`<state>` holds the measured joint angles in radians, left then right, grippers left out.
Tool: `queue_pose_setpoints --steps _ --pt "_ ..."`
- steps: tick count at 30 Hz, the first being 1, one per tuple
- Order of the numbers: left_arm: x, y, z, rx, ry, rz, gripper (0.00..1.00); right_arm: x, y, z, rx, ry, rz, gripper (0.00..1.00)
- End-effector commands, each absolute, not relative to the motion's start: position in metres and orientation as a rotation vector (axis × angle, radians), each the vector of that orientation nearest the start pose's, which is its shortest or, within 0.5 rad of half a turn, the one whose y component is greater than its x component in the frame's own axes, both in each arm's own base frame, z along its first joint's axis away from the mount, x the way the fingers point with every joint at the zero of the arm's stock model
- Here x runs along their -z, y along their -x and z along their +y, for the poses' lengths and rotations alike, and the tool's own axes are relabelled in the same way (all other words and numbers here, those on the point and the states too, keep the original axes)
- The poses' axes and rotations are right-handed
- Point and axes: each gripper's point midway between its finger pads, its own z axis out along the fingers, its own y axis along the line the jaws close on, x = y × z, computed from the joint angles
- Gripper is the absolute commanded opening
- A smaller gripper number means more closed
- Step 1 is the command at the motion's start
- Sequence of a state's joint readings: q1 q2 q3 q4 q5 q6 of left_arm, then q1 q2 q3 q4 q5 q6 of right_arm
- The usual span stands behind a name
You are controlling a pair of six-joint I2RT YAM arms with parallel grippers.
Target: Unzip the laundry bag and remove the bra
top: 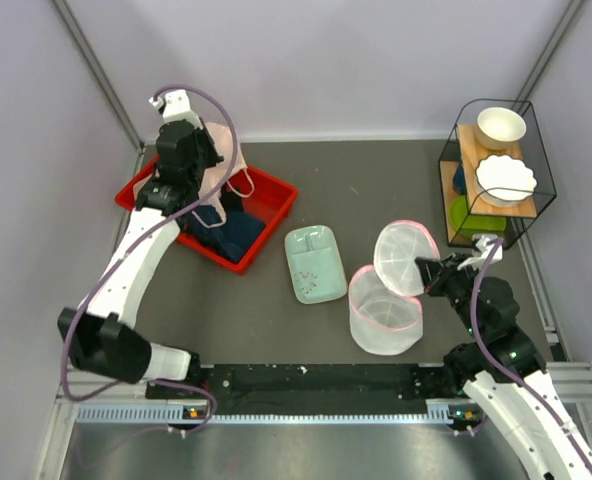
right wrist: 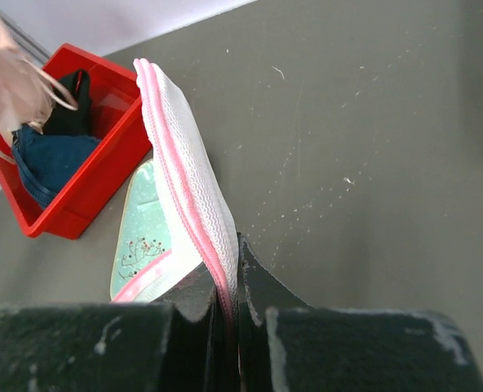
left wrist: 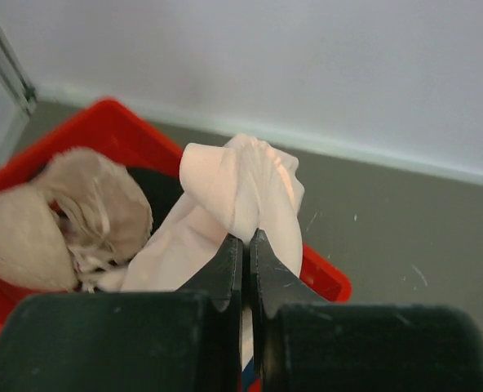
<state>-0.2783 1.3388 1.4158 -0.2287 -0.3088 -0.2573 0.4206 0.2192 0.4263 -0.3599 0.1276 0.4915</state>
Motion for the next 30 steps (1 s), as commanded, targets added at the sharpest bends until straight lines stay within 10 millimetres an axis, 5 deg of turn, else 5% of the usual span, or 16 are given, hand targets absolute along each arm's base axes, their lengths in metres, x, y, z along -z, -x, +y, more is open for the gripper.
queue_pose_setpoints --steps 1,12,19,22,23,24,27,30 --pt "-0.314 -0.460 -0.088 0.359 0.301 1.779 0.00 -0.229 -0.218 0.095 -0.594 -0.158 1.680 0.00" --pt "-0.157 -0.492 -0.090 0.359 0.385 2.114 0.00 -0.224 -0.222 0.096 -0.581 -0.162 1.694 0.00" --pt "-0.111 -0.497 -0.095 0.395 0.442 2.184 0.00 -0.224 -0.223 0.096 -0.576 -0.162 1.696 0.00" --pt "-0.116 -0.492 -0.099 0.481 0.453 2.192 0.04 -0.223 -0.223 0.096 -0.571 -0.155 1.700 0.00" --pt "-0.122 -0.491 -0.100 0.504 0.467 2.179 0.13 -0.222 -0.223 0.095 -0.568 -0.156 1.699 0.00" --pt "-0.139 -0.489 -0.100 0.522 0.459 2.144 0.43 -0.220 -0.224 0.095 -0.565 -0.159 1.705 0.00" --pt "-0.174 -0.484 -0.099 0.525 0.425 2.094 0.83 -0.220 -0.224 0.095 -0.568 -0.161 1.705 0.00" --pt "-0.200 -0.471 -0.096 0.522 0.417 2.069 0.91 -0.225 -0.224 0.094 -0.565 -0.159 1.692 0.00"
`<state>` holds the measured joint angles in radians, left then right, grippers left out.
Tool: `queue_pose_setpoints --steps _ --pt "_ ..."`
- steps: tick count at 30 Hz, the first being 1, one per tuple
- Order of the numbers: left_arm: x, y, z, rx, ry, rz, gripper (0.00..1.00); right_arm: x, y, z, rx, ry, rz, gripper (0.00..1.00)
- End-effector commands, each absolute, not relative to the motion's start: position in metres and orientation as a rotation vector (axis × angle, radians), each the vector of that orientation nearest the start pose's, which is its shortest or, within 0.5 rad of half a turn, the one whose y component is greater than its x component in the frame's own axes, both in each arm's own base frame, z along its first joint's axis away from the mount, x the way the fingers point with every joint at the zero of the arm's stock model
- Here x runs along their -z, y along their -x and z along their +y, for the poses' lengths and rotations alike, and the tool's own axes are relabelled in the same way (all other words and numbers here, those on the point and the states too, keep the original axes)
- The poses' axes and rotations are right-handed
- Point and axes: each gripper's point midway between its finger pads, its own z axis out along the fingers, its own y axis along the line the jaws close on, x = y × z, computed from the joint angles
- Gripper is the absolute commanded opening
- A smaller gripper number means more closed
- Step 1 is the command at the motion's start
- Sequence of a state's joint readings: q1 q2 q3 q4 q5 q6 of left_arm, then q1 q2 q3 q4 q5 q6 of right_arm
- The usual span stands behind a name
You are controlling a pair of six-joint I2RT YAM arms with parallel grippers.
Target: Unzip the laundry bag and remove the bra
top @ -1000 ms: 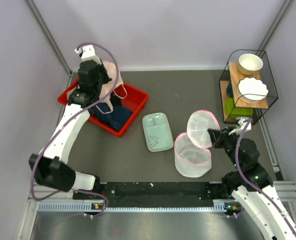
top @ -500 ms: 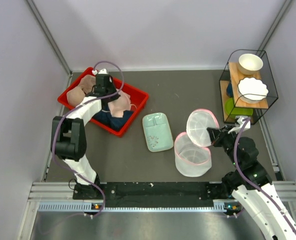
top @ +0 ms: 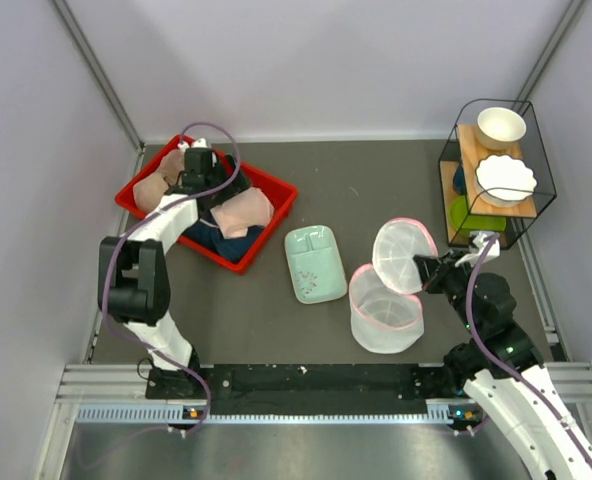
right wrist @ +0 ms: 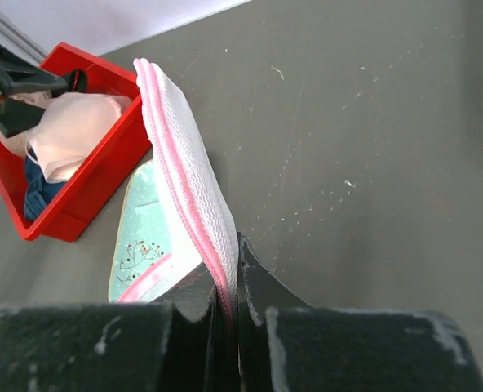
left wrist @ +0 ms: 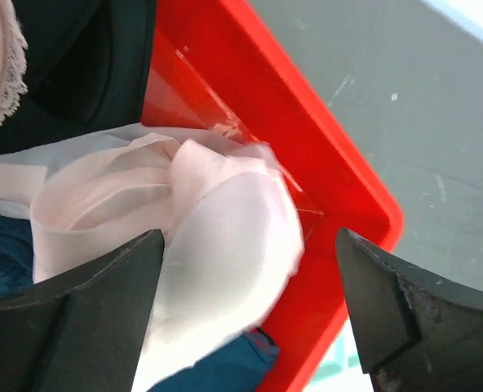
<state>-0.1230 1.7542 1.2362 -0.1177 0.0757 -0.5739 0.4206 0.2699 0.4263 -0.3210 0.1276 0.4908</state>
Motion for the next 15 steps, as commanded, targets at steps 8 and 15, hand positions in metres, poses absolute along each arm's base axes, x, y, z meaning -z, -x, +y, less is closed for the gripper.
queue_pose_setpoints --steps 8,15 --pt "-0.286 -0.414 -0.085 0.514 0.330 1.895 0.99 -0.250 -0.227 0.082 -0.510 -0.186 1.629 0.00" --pt "-0.291 -0.363 -0.094 0.579 0.228 1.910 0.99 -0.259 -0.226 0.053 -0.405 -0.313 1.572 0.00"
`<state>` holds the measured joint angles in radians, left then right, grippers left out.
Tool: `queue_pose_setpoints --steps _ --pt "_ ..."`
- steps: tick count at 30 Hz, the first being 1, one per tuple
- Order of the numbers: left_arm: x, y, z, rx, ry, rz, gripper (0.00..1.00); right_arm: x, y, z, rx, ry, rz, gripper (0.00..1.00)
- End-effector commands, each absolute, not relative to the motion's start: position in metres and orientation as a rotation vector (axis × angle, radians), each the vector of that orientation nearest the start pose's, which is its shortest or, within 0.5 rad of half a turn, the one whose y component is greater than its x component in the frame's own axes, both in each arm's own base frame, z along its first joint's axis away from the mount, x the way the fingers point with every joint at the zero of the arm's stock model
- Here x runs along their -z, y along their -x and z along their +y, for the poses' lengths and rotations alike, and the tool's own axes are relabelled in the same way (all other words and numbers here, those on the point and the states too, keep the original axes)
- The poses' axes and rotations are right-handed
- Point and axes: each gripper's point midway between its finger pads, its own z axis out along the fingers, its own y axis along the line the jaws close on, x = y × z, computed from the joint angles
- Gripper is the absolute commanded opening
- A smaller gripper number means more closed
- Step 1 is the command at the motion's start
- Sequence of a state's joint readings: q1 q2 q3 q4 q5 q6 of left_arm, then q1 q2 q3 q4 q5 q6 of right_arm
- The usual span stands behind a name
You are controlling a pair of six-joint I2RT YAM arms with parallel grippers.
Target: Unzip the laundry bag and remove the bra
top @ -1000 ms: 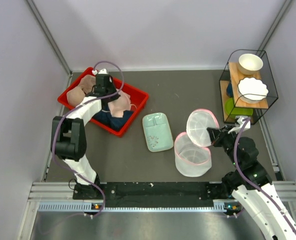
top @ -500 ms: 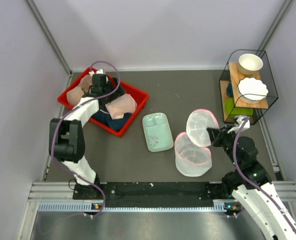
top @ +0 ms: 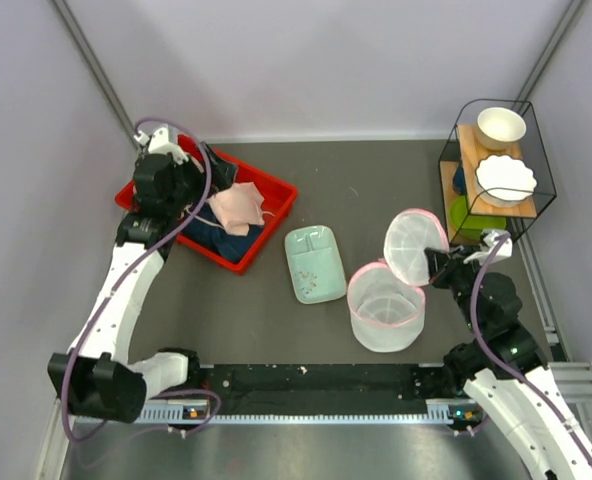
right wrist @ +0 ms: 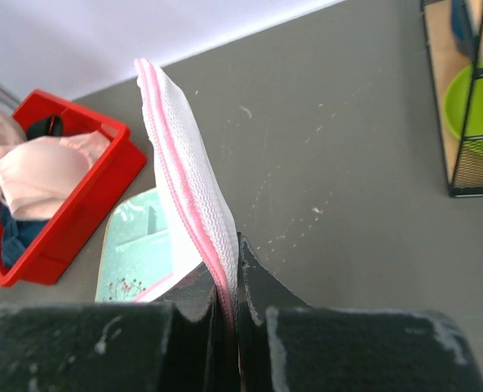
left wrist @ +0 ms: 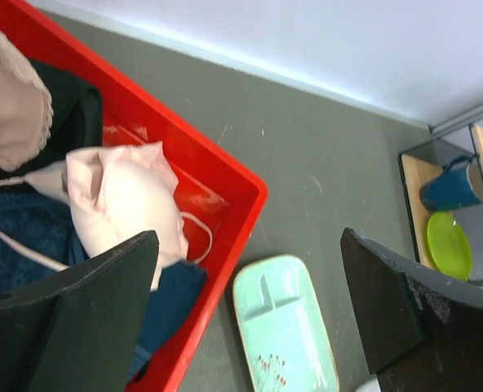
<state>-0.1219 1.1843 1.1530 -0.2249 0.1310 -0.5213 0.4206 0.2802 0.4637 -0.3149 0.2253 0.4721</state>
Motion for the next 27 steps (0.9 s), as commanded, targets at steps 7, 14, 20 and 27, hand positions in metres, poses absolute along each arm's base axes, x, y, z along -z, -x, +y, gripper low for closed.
queue_pose_setpoints --steps 7,14,20,27 --pt "-0.299 -0.337 -0.093 0.590 0.200 1.882 0.99 -0.266 -0.212 0.021 -0.278 -0.375 1.525 0.00" --pt "-0.305 -0.324 -0.097 0.618 0.170 1.882 0.99 -0.260 -0.210 0.008 -0.198 -0.439 1.576 0.99" --pt "-0.307 -0.312 -0.098 0.635 0.161 1.871 0.99 -0.258 -0.226 0.034 -0.186 -0.276 1.750 0.99" --pt "-0.278 -0.300 -0.101 0.629 0.124 1.979 0.99 -0.219 -0.244 0.110 -0.403 0.052 2.035 0.99"
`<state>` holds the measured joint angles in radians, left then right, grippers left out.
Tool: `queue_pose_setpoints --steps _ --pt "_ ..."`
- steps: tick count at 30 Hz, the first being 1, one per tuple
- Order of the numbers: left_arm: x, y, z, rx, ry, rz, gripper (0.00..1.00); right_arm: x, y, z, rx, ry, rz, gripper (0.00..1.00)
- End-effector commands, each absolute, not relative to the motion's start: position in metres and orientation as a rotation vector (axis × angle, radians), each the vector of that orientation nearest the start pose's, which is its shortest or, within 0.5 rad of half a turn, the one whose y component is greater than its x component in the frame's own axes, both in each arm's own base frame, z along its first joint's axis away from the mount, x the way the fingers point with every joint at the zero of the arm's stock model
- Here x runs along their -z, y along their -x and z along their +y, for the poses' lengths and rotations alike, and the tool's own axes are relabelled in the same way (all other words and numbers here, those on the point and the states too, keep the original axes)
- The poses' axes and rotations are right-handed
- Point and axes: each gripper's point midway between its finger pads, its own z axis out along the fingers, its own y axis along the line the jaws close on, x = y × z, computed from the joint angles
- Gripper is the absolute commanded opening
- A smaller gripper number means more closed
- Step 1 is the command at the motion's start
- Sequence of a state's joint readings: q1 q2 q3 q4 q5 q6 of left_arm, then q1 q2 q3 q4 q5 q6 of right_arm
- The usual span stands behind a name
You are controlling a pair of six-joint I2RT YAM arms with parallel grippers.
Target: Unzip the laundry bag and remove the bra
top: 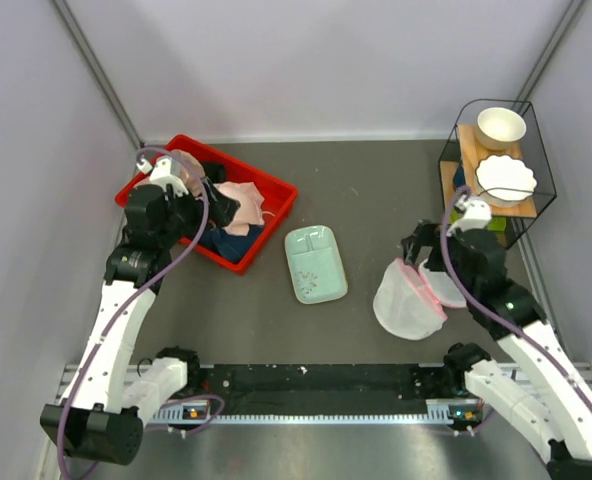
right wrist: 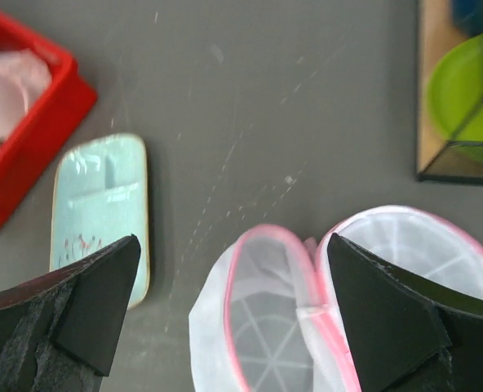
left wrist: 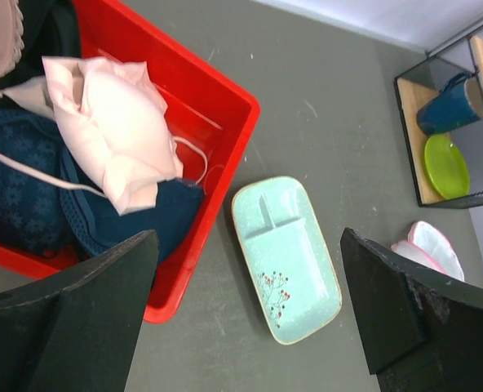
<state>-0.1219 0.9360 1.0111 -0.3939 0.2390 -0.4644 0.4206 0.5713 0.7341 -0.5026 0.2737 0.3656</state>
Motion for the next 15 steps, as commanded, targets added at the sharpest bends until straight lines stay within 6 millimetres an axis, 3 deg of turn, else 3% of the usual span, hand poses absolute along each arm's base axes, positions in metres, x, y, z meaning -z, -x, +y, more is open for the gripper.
queue_pose_setpoints --steps 1,4,7,15 --pt "-0.280 -0.296 -0.102 0.637 0.112 1.971 0.99 -0.215 -0.245 0.112 -0.400 0.051 2.055 0.99" --pt "-0.274 -0.292 -0.099 0.609 0.093 1.971 0.99 -0.201 -0.253 0.109 -0.348 -0.008 2.116 0.99" --pt "-0.256 -0.294 -0.084 0.508 0.133 2.018 0.99 -0.201 -0.252 0.107 -0.343 -0.012 2.110 0.99" --pt "-0.246 -0.295 -0.080 0.475 0.144 2.038 0.99 -0.200 -0.248 0.098 -0.302 -0.012 2.088 0.99"
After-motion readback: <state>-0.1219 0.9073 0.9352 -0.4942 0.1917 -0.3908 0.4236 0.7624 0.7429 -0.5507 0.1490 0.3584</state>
